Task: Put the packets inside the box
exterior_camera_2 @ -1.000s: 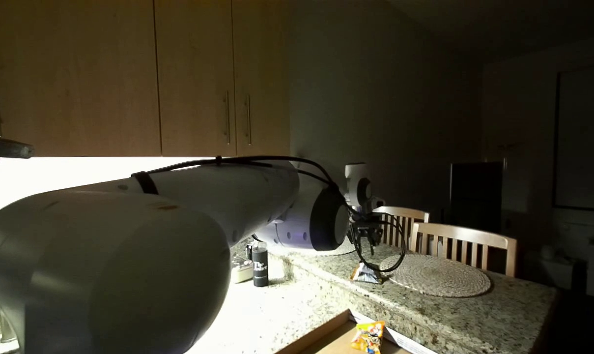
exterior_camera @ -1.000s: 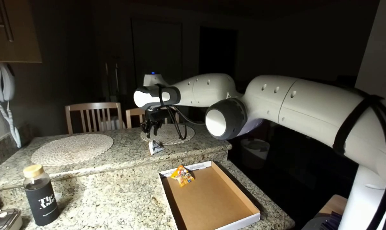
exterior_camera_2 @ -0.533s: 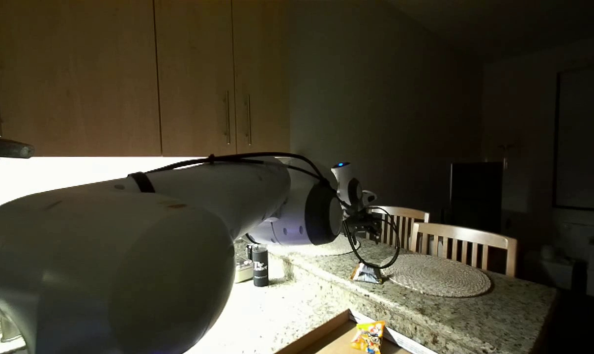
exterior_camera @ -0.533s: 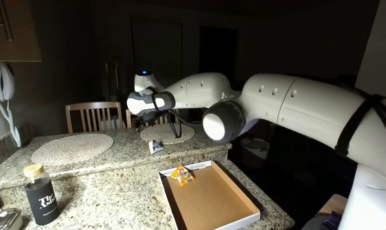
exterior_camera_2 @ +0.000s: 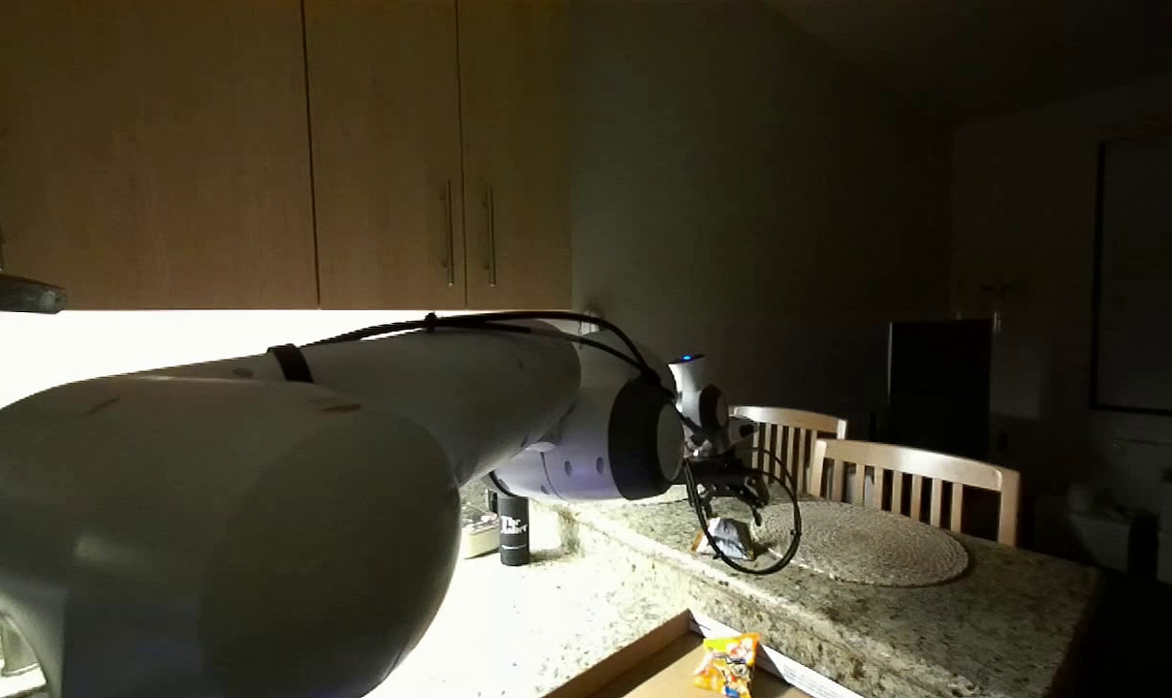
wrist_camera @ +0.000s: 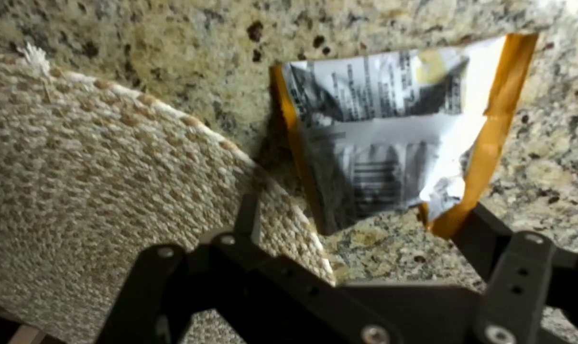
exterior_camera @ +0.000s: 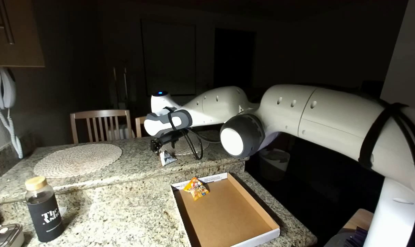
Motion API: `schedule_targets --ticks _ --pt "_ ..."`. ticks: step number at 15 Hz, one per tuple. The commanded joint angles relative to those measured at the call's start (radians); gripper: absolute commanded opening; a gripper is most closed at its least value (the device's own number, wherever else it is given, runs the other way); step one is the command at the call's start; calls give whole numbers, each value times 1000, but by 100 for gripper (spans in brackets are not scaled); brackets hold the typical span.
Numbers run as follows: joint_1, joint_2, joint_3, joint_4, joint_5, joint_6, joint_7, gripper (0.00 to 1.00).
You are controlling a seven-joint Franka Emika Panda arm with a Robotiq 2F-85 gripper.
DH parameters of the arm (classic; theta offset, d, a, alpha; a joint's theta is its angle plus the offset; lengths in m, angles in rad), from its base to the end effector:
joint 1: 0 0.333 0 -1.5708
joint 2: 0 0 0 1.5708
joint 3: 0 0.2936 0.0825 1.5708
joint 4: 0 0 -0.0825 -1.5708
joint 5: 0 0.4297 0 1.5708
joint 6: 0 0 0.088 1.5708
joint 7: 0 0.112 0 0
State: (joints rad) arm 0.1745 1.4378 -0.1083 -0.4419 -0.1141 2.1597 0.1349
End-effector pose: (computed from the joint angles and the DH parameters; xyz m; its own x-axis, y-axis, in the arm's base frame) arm 0.8451 0.1121 0.1573 0.9498 0.1129 0.2917 0.0625 -0.9823 0.1767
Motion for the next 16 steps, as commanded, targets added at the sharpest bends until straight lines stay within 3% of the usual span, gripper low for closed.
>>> schedule_targets --ticks 1,2,3,4,5,8,9,10,14,16 --pt "-8 -7 3 -34 14 -37 36 100" --pt "-11 -6 11 -40 19 -61 28 100" --pt "-23 57 23 73 19 -151 15 100" --pt "-28 56 33 69 27 -207 2 83" --pt "-26 -7 33 -46 35 -212 12 73" --pt "-50 -5 50 -26 67 -268 32 53" --pt "-66 48 59 91 70 -327 42 45" --pt "-70 -8 60 5 82 -297 63 40" --pt "-107 6 72 87 113 -317 194 13" --pt "-122 -21 107 69 143 -329 185 4"
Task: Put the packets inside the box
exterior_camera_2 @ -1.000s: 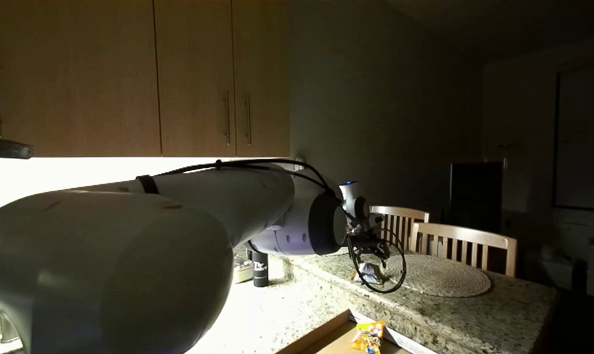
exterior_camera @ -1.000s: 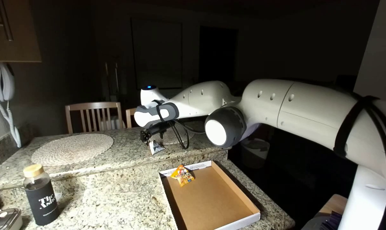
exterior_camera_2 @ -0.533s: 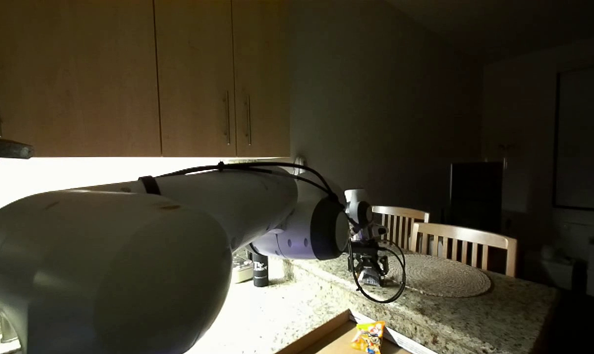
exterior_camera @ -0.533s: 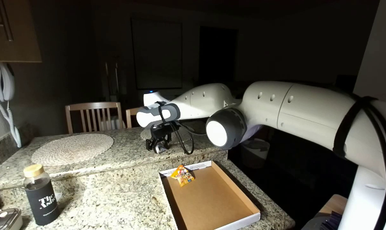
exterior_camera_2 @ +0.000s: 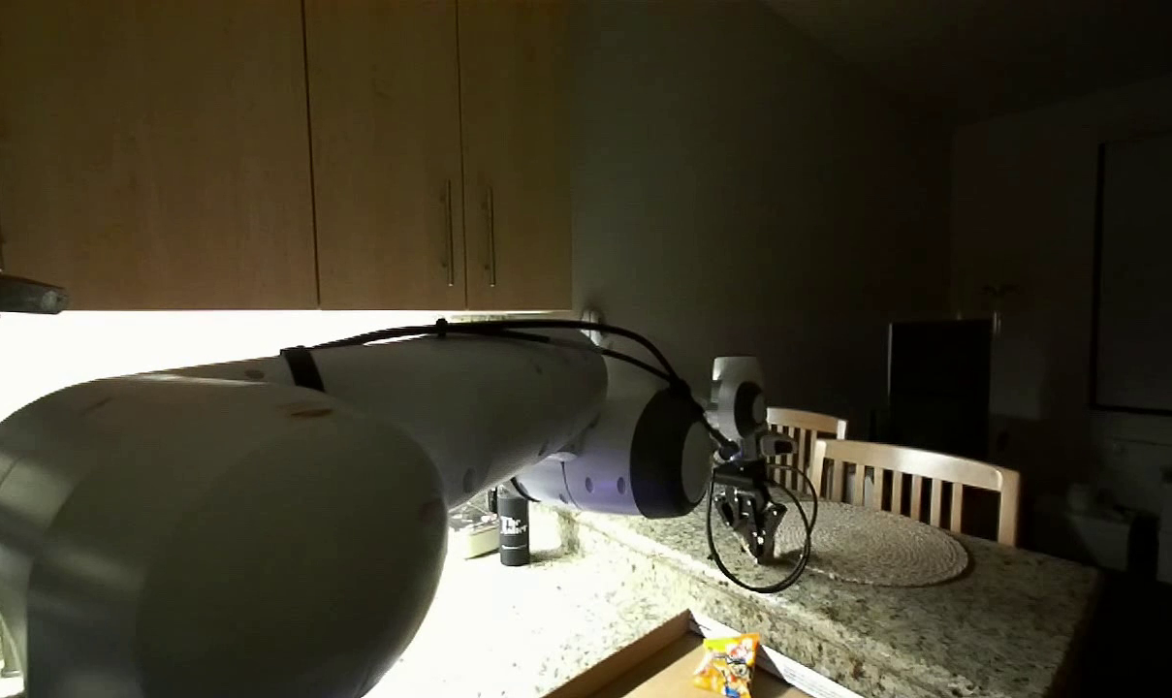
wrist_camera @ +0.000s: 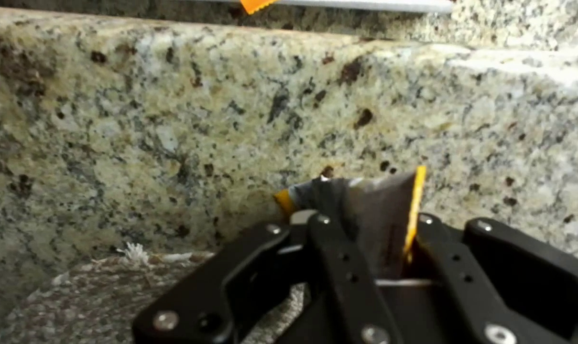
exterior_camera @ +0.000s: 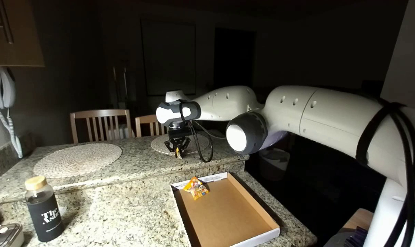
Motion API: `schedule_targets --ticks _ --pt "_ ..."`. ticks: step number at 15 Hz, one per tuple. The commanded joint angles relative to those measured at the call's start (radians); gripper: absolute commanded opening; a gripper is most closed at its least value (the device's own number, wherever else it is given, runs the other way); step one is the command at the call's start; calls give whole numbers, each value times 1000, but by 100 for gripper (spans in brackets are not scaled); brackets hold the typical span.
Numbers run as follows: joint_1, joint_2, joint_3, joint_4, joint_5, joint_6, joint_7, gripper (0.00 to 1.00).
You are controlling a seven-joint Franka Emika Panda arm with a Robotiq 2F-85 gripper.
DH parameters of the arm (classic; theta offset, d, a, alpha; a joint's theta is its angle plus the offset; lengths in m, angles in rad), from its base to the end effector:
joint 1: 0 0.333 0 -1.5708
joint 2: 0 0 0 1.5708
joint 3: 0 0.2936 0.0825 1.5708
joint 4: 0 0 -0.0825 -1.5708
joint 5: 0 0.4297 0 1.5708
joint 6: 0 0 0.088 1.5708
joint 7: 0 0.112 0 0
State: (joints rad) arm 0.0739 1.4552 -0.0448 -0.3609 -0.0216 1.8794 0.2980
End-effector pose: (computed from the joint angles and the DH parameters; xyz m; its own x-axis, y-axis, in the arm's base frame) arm 0.8317 0.0476 0.1547 0.9728 -0.2177 0.0794 -0.2216 -0.9741 0.0440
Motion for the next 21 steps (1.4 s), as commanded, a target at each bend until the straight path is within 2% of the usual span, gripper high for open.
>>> schedule_targets --ticks 1,3,9,11,15,16,19,21 --pt "-36 -49 84 -16 82 -75 -57 2" --pt "-48 -72 122 -20 115 -152 -103 4" --pt "-37 -150 135 16 106 -658 -12 4" --pt "-41 -179 158 16 118 -820 -56 3" --pt "-44 -224 197 16 139 -1130 -28 6" --pt "-46 -232 209 16 152 -1202 -11 31" --pt "-59 -243 238 16 223 -1398 57 47" --pt "-78 -242 259 17 314 -1507 148 60"
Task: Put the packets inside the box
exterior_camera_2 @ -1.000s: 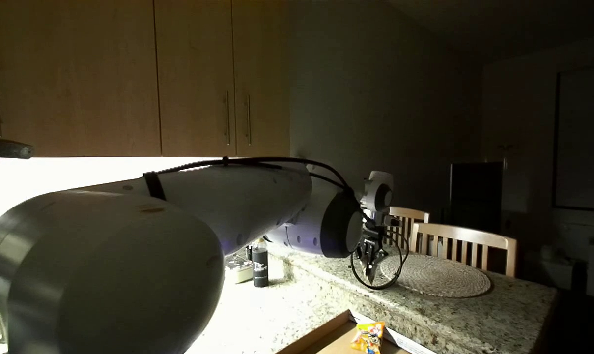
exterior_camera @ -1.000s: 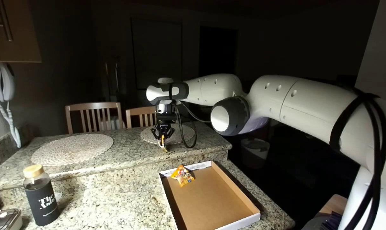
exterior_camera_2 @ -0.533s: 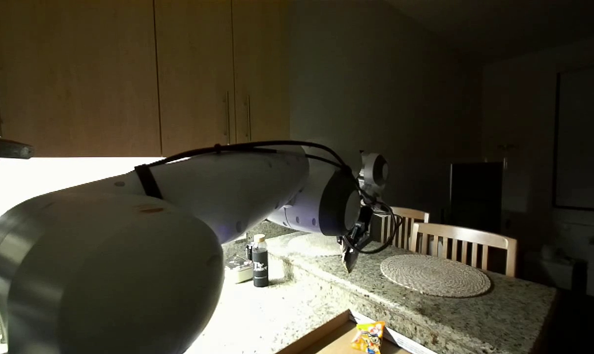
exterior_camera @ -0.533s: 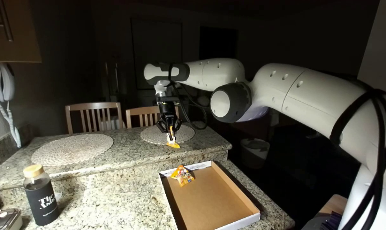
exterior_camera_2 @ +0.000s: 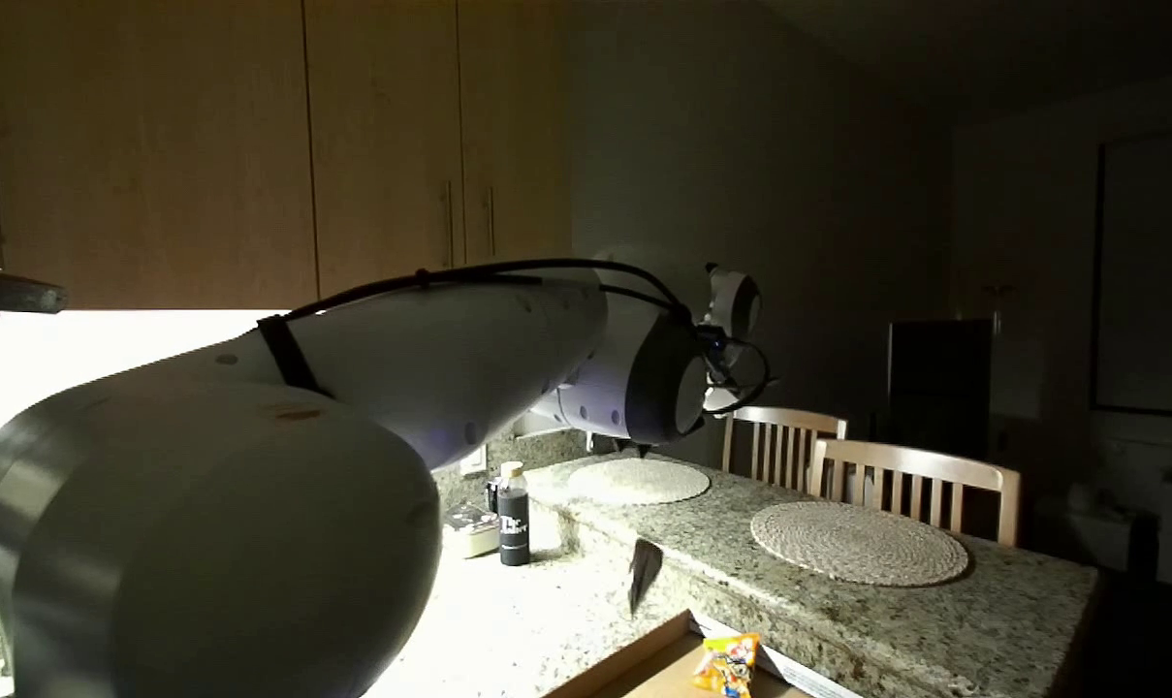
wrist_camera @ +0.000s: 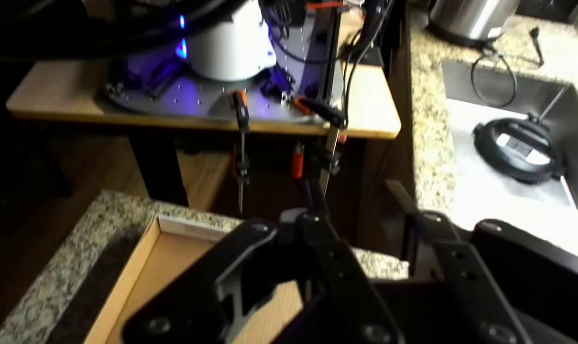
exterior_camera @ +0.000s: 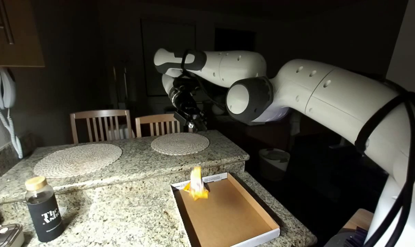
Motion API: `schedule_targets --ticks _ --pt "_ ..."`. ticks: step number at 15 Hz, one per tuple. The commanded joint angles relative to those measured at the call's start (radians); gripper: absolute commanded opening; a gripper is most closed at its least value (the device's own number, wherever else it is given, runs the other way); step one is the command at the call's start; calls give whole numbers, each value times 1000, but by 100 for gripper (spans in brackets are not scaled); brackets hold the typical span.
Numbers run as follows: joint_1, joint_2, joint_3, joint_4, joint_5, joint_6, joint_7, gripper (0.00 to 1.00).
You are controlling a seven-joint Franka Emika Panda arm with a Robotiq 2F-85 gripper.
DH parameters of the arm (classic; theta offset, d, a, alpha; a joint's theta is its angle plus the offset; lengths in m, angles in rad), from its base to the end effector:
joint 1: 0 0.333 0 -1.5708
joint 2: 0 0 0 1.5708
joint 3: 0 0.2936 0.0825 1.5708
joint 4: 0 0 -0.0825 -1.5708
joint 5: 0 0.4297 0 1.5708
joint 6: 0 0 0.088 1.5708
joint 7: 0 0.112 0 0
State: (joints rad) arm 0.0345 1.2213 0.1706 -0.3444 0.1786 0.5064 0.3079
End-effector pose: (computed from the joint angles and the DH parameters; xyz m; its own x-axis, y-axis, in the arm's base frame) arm 0.6735 0.0892 0.3184 0.4696 0.0344 -0.8822 -0.0552 -0.9961 -0.0682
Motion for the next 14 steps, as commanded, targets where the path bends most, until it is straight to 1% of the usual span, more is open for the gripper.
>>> schedule_targets --ticks 1,2,3,4,5,6,7,9,11,14 --pt "-52 -5 53 0 175 -181 198 68" --pt "-70 -1 61 0 252 -218 279 73" --pt "-88 -16 38 -20 329 -209 341 81" --pt "-99 -20 40 0 359 -179 388 86" --pt "-103 -36 20 0 359 -147 389 92" --pt "-97 -64 -8 0 299 -113 320 98" --pt "-105 -80 -24 0 278 -88 296 100" --pt "-96 -122 -63 0 221 -59 255 100" --pt "-78 -163 -96 1 169 -35 240 100" --pt "-22 -221 -146 1 55 -19 203 100"
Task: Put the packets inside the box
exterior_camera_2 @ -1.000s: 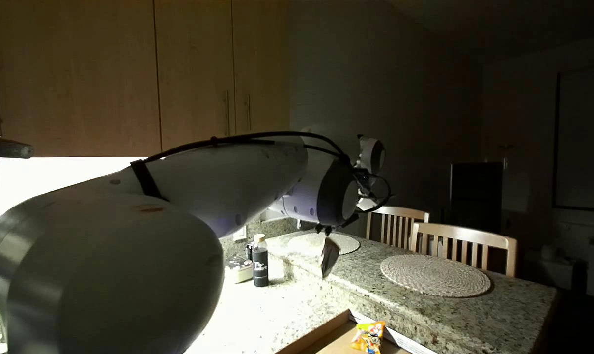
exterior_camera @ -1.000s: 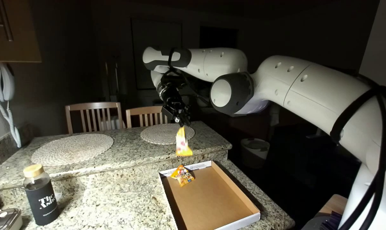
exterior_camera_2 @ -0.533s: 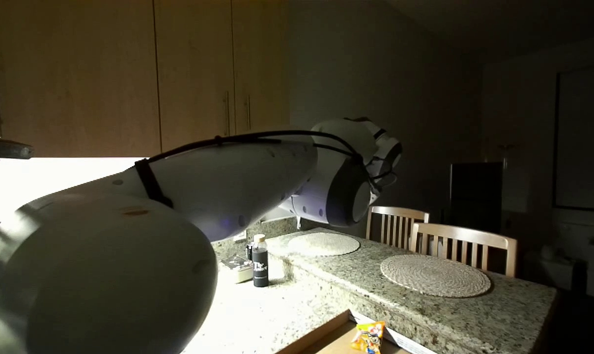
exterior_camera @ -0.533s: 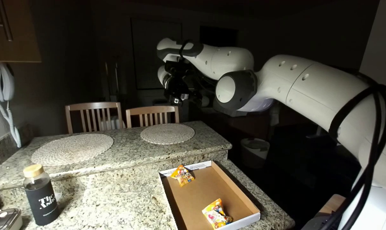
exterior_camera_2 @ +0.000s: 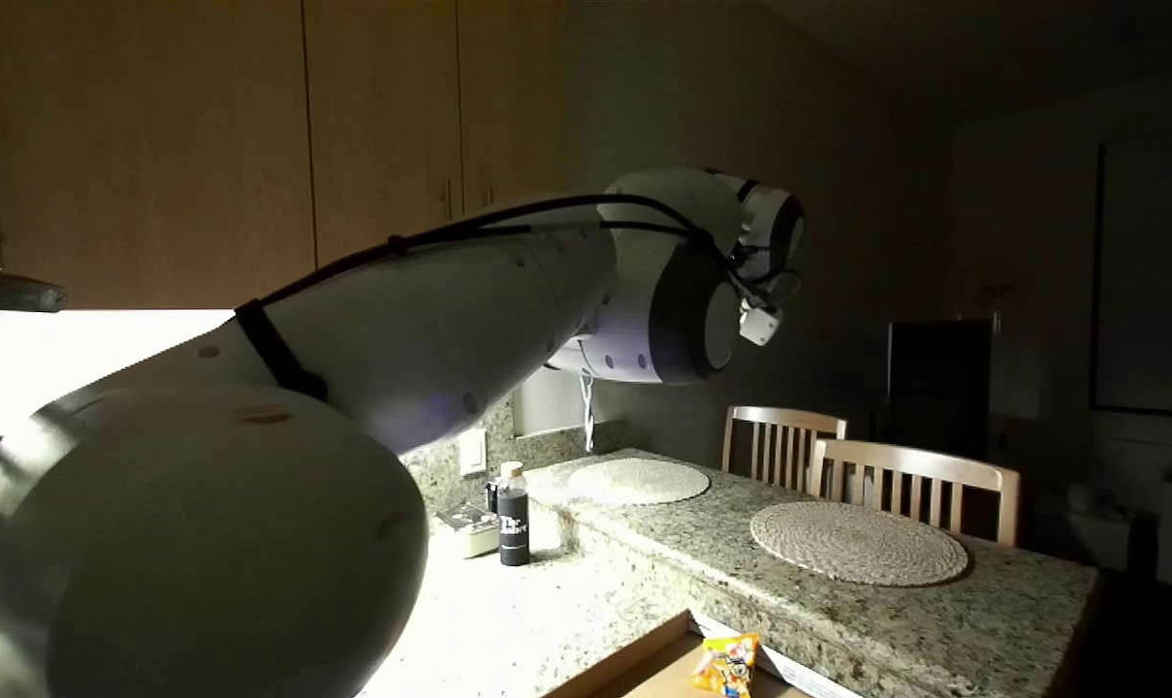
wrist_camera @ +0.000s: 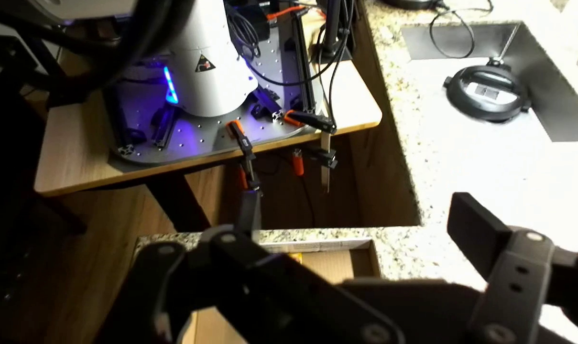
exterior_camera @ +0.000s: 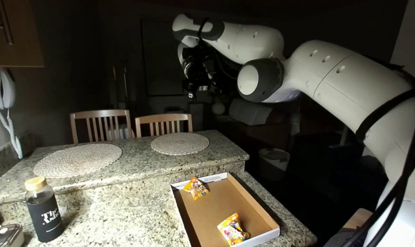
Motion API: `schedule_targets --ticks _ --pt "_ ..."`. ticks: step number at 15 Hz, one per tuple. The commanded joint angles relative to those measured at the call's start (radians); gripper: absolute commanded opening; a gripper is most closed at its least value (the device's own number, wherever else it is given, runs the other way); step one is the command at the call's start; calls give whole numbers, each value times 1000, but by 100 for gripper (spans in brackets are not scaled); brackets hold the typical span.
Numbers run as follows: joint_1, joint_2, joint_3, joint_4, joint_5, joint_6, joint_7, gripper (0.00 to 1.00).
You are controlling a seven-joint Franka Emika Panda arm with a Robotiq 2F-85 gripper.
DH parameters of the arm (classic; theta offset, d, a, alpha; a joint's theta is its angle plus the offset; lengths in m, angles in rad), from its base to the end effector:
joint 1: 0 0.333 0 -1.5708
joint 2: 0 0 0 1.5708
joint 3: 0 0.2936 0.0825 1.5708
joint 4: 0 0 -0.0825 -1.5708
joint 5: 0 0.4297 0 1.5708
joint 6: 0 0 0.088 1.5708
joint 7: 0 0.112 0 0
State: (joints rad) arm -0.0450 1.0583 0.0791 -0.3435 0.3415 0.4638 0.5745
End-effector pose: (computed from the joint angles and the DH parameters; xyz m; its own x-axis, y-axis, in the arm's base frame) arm 0.6666 0.0323 0.4324 0.5196 -0.2072 -0.8289 -0.2755 -0.9590 0.0670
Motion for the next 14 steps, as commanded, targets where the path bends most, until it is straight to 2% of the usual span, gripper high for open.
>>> schedule_targets --ticks 1,4,7,8,10,13,14 --pt "78 -90 -71 -25 -155 41 -85 100" --pt "151 -116 -132 -10 -320 54 -192 100" --pt "195 -127 -180 0 -455 147 -272 100" --pt "114 -133 -105 0 -273 148 -91 100" --pt "88 -131 -92 -7 -221 196 -57 100" --pt "4 -127 -60 -32 -121 282 -8 100" --pt "-22 -108 -58 -8 -82 298 5 100"
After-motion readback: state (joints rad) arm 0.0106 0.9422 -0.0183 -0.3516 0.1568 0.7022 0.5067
